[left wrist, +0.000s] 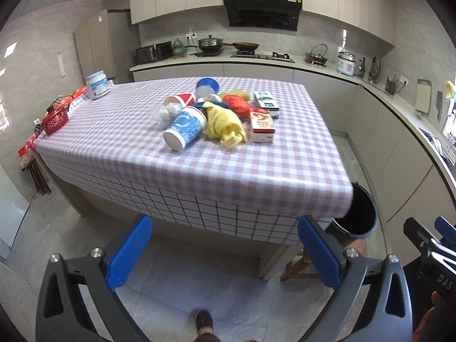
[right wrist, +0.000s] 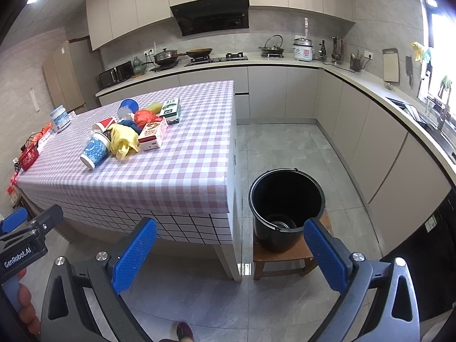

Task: Collect trash
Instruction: 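Grasp the blue-patterned paper cup with the left tool while the right tool grasps the milk carton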

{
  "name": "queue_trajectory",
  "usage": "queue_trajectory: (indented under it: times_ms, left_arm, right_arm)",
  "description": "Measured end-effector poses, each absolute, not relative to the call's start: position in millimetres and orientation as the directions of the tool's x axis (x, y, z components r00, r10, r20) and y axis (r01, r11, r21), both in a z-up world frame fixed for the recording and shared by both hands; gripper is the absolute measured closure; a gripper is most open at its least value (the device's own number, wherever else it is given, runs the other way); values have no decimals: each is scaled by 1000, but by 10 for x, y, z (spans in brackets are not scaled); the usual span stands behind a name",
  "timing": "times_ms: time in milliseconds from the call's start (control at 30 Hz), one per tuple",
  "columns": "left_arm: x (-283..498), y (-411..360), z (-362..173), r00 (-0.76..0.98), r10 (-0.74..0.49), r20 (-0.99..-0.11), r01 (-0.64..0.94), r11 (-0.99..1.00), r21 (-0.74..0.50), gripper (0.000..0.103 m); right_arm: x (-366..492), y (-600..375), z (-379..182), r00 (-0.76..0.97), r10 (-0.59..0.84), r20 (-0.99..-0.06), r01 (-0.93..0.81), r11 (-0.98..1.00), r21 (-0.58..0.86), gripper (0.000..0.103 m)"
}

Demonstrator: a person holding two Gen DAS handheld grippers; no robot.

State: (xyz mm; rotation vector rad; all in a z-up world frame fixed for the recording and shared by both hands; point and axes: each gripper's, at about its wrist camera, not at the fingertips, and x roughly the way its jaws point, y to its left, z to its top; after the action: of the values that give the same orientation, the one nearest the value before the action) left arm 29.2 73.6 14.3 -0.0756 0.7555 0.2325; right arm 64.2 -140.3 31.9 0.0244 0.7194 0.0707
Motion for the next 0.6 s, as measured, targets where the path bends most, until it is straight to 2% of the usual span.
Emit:
queue_trajectory:
  times_ms: [367,600]
  left_arm:
    - [1091,1393,12,708,194,-679,-225,973,43,0]
    - [1650,1828,-93,690,186,-699,-207,977,55,4]
  right_arm:
    - [1452,-836,272,742,94,-664,-69,996,64,0]
    - [2153,-331,185,715,121,-689,-85,993,86,0]
